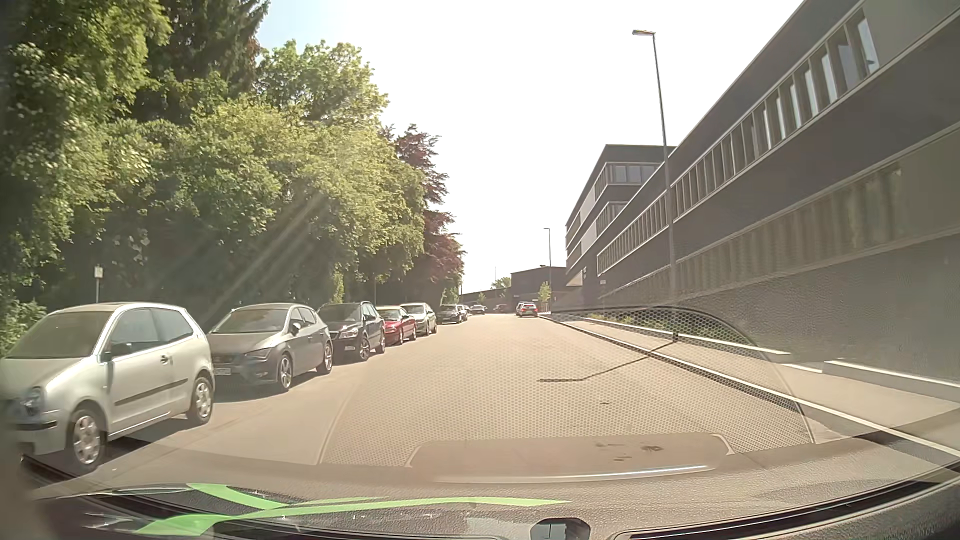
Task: Follow the waypoints while adhering to traffic rules and regulations
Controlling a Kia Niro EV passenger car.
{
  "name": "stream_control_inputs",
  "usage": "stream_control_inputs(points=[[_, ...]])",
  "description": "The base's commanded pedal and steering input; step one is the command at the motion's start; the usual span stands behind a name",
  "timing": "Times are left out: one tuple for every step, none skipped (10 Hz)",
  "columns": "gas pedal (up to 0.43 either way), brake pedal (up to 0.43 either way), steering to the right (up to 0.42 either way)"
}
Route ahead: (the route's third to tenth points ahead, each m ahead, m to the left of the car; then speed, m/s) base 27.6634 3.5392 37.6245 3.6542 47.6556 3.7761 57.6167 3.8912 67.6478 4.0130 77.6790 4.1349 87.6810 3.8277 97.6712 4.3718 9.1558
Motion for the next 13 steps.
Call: stream_control_inputs(points=[[0.197, 0.0, -0.01], [0.197, 0.0, -0.01], [0.197, 0.0, -0.01], [0.197, 0.0, -0.01], [0.197, 0.0, -0.009], [0.197, 0.0, -0.009], [0.197, 0.0, -0.009], [0.197, 0.0, -0.009], [0.197, 0.0, -0.009], [0.189, 0.0, -0.008], [0.189, 0.0, -0.009], [0.177, 0.0, -0.008], [0.157, 0.0, -0.008]])
